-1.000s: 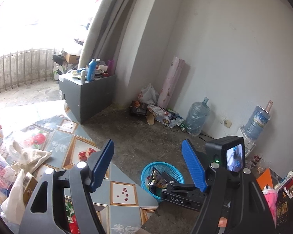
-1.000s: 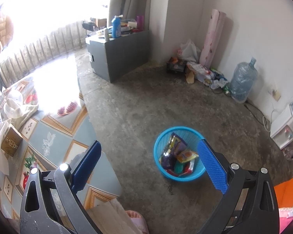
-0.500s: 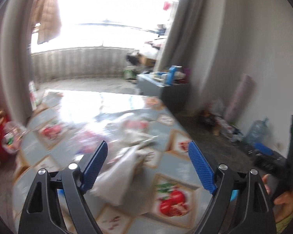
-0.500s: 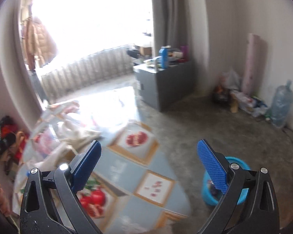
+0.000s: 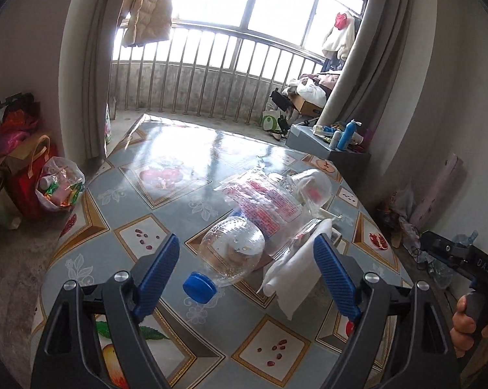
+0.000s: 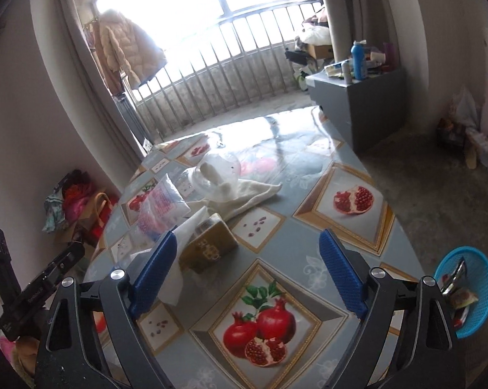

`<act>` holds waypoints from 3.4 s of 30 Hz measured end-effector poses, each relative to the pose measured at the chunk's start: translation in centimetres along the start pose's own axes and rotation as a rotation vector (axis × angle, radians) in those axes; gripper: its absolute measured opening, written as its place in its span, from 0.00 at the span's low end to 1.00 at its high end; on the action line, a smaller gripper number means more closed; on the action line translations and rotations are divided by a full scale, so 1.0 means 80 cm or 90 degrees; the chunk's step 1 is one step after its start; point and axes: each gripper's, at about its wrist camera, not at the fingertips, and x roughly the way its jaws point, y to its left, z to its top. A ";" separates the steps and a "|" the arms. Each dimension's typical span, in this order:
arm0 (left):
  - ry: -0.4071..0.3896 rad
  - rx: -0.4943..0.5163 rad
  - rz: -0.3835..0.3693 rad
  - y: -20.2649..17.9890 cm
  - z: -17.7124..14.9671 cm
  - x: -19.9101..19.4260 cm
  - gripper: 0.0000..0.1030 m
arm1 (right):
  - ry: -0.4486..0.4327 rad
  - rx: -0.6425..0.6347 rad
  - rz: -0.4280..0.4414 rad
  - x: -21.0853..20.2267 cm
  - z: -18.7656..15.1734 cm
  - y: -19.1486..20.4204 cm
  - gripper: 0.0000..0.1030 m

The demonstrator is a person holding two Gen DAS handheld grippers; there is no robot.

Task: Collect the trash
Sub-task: 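Move both tools back to the white tissue on the table, then close the right tool on the white tissue and lift it, then lift the white tissue with the right tool while the left tool moves to the gold box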

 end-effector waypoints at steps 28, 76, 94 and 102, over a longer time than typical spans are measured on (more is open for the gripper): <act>0.153 -0.013 -0.138 -0.030 -0.062 0.097 0.27 | 0.183 0.063 0.168 0.088 -0.007 0.062 0.45; 0.118 -0.009 -0.182 -0.052 -0.066 0.040 0.42 | 0.212 0.211 0.205 0.060 -0.003 -0.007 0.00; 0.082 -0.033 -0.153 -0.042 -0.032 0.041 0.49 | 0.131 0.213 0.217 0.022 0.030 -0.033 0.00; 0.075 -0.031 -0.142 -0.041 -0.024 0.048 0.49 | 0.117 0.223 0.214 0.017 0.030 -0.057 0.00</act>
